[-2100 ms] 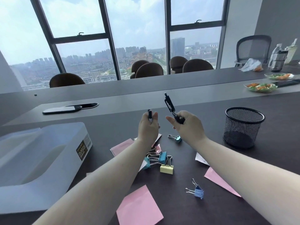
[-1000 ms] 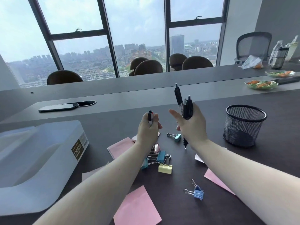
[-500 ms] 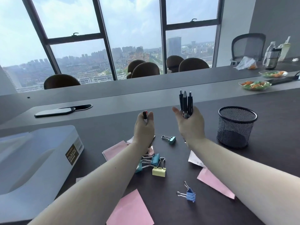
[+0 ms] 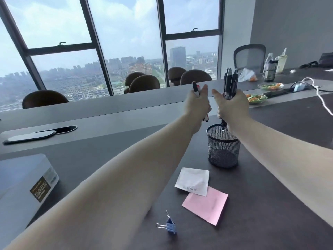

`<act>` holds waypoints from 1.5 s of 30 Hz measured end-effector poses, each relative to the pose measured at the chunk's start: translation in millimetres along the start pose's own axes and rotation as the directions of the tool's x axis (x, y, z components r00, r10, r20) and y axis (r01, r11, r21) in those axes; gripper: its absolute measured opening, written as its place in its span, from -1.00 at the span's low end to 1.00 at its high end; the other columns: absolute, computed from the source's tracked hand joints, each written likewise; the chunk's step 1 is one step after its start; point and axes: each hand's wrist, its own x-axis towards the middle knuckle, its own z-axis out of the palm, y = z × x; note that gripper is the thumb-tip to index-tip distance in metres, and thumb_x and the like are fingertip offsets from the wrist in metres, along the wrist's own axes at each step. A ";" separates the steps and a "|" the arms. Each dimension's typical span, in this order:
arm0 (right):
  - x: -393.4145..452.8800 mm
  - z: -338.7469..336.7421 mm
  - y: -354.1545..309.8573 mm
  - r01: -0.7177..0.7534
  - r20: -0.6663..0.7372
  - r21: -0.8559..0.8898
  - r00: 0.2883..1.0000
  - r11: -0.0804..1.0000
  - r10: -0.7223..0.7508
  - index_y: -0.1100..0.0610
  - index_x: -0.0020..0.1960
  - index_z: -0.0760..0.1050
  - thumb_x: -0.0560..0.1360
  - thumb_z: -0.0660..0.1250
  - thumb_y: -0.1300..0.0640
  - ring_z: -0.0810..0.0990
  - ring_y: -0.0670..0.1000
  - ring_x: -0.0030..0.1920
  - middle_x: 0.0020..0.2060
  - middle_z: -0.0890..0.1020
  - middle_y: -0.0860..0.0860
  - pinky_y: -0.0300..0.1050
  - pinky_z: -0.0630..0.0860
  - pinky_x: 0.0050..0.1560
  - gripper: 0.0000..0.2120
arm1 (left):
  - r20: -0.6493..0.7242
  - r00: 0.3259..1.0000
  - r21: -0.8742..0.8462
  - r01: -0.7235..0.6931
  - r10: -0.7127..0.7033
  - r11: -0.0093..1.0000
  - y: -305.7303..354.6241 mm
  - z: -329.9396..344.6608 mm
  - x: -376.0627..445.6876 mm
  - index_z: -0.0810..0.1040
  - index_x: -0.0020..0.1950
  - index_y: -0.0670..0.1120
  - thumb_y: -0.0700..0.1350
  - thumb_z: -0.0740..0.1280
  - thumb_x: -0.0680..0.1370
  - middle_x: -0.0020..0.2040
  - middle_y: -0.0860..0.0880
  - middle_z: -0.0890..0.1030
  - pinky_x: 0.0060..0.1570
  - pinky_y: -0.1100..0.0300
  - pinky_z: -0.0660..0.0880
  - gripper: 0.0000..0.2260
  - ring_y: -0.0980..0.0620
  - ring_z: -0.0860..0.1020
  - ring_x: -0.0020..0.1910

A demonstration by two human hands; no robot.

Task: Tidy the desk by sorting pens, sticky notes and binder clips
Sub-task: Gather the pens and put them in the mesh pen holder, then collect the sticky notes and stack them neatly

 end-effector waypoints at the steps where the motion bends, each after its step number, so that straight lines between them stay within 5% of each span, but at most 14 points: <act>1: 1.3 -4.5 1.7 -0.015 0.006 -0.011 1.000 1.000 0.015 0.02 -0.34 0.30 0.37 0.40 -0.12 0.41 0.09 -0.38 -0.43 0.39 0.00 0.04 0.47 -0.28 -0.66 | 0.018 1.000 0.007 0.013 -0.013 1.000 -2.1 9.6 0.2 0.37 -0.04 -0.13 0.03 0.15 0.62 -0.37 -0.06 0.39 -0.39 0.18 0.37 -0.77 0.02 0.39 -0.47; 4: 7.4 -15.1 10.1 -0.057 0.036 -0.087 0.998 0.995 0.060 0.08 -0.27 0.35 0.43 0.38 -0.07 0.46 0.04 -0.39 -0.38 0.45 0.01 -0.03 0.45 -0.29 -0.70 | 0.056 0.998 0.046 0.024 -0.027 0.999 -13.9 30.8 -1.4 0.42 -0.06 -0.15 0.04 0.16 0.61 -0.34 -0.11 0.47 -0.41 0.13 0.46 -0.74 -0.03 0.45 -0.48; 8: 12.2 -21.6 22.5 -0.092 0.021 -0.160 0.995 0.983 0.097 0.04 -0.27 0.33 0.42 0.37 -0.04 0.53 0.11 -0.21 -0.31 0.49 0.01 0.02 0.51 -0.14 -0.75 | 0.040 0.997 0.140 0.060 -0.066 0.988 -29.9 36.6 -3.9 0.40 0.02 -0.16 0.08 0.15 0.61 -0.41 -0.06 0.41 -0.61 0.25 0.30 -0.71 0.01 0.36 -0.65; 10: 12.9 -21.0 24.4 -0.080 0.040 -0.187 0.995 0.979 0.089 0.07 -0.24 0.34 0.41 0.35 0.00 0.51 0.12 -0.22 -0.32 0.47 0.02 0.03 0.57 -0.19 -0.77 | 0.028 0.997 0.143 0.066 -0.071 0.987 -31.7 37.5 -2.4 0.36 0.01 -0.13 0.06 0.16 0.61 -0.31 -0.09 0.46 -0.53 0.18 0.41 -0.76 -0.08 0.45 -0.54; 12: 12.2 -19.3 23.8 -0.078 0.039 -0.189 0.995 0.979 0.087 0.12 -0.12 0.39 0.40 0.35 0.04 0.55 0.14 -0.18 -0.22 0.51 0.07 0.13 0.61 -0.08 -0.80 | -0.009 0.998 0.145 0.064 -0.063 0.987 -29.9 37.6 -0.1 0.34 -0.07 -0.09 0.02 0.21 0.59 -0.10 -0.17 0.53 -0.23 0.02 0.58 -0.81 -0.22 0.61 -0.25; 15: 10.4 -16.5 22.4 -0.078 0.056 -0.215 0.994 0.974 0.092 0.12 -0.04 0.38 0.39 0.34 0.10 0.63 0.22 -0.03 -0.09 0.58 0.15 0.21 0.58 0.04 -0.79 | -0.034 0.995 0.168 0.099 -0.095 0.981 -27.9 33.7 0.5 0.32 -0.05 -0.10 0.00 0.25 0.57 0.02 -0.20 0.50 0.01 -0.02 0.53 -0.81 -0.21 0.59 -0.04; 18: 6.7 -16.0 19.0 -0.057 0.061 -0.244 0.995 0.968 0.074 0.13 0.07 0.43 0.42 0.34 0.17 0.61 0.14 0.05 -0.01 0.60 0.12 0.11 0.55 0.13 -0.76 | -0.019 0.995 0.212 0.102 -0.100 0.972 -30.7 27.5 1.4 0.35 0.04 -0.13 0.02 0.25 0.56 0.10 -0.17 0.54 0.00 0.05 0.46 -0.76 -0.15 0.59 0.08; 25: 1.1 -7.2 0.8 0.086 0.079 -0.354 0.995 0.931 -0.062 0.21 0.13 0.53 0.47 0.35 0.14 0.58 0.07 -0.04 0.02 0.65 0.13 -0.18 0.44 -0.03 -0.74 | -0.111 0.994 0.265 0.052 -0.023 0.963 -19.1 -10.8 -1.7 0.45 0.16 -0.20 0.02 0.18 0.59 0.20 -0.19 0.54 -0.33 0.25 0.30 -0.69 -0.04 0.45 -0.08; 33: -33.6 30.6 -30.0 0.177 0.169 -0.362 0.978 0.915 -0.123 0.27 -0.02 0.63 0.48 0.34 0.16 0.60 0.10 -0.08 -0.07 0.69 0.17 -0.19 0.41 -0.09 -0.81 | -0.122 0.989 0.368 0.121 -0.081 0.922 -8.2 -101.2 -31.4 0.44 -0.17 -0.03 -0.04 0.25 0.55 -0.04 -0.07 0.57 -0.11 0.16 0.42 -0.88 -0.04 0.53 -0.08; 40: -84.0 61.0 -46.4 0.145 0.300 -0.291 0.952 0.946 -0.053 0.21 -0.06 0.61 0.46 0.35 0.20 0.65 0.13 -0.01 -0.09 0.70 0.16 -0.15 0.51 -0.08 -0.88 | -0.115 0.975 0.482 0.224 -0.193 0.847 -9.5 -186.2 -89.5 0.48 -0.19 -0.08 -0.14 0.26 0.55 -0.07 -0.12 0.56 -0.27 0.22 0.38 -0.88 -0.05 0.49 -0.11; 45: -114.6 74.4 -45.9 0.149 0.374 -0.305 0.927 0.941 -0.026 0.20 -0.11 0.62 0.46 0.34 0.20 0.65 0.13 -0.04 -0.12 0.71 0.15 -0.11 0.53 -0.04 -0.90 | -0.206 0.947 0.584 0.323 -0.248 0.745 -26.3 -242.4 -132.4 0.48 -0.02 -0.15 -0.16 0.26 0.56 -0.05 -0.17 0.58 -0.27 0.20 0.42 -0.93 -0.06 0.51 -0.14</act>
